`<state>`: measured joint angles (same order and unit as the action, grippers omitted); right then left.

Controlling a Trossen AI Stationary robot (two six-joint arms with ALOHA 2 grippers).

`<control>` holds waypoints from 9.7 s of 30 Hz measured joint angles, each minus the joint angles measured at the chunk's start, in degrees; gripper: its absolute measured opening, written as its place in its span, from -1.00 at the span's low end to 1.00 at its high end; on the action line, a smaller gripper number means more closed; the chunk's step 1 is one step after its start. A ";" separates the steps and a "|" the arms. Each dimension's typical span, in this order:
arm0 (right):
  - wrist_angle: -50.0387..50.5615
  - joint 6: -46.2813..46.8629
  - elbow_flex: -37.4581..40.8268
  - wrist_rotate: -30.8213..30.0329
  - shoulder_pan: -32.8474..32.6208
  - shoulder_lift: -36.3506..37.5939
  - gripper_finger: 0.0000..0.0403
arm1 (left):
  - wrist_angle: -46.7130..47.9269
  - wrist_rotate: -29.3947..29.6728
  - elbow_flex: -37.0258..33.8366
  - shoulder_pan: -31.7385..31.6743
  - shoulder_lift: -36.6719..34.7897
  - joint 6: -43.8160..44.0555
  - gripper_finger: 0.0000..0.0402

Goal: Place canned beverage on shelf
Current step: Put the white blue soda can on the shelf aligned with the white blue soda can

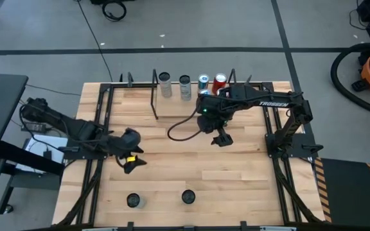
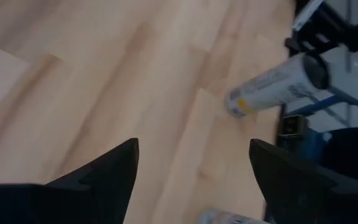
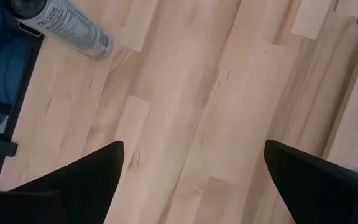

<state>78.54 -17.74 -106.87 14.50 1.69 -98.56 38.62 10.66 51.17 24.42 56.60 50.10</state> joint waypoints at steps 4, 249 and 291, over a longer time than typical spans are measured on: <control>-0.05 -0.33 0.00 0.12 0.00 0.00 0.97 | -3.51 1.80 -0.08 4.80 0.02 3.01 0.53; -44.76 -13.33 0.00 -11.98 -19.63 -3.55 0.35 | -42.27 -47.09 -0.05 -17.25 12.00 -26.79 0.29; -34.66 -3.11 -0.26 -23.60 -9.63 -3.30 0.34 | -27.19 -40.79 -0.08 -31.82 5.78 -36.41 0.56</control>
<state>43.88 -20.84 -107.13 -9.10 -7.94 -101.86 11.43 -30.13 51.09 -7.40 62.38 13.69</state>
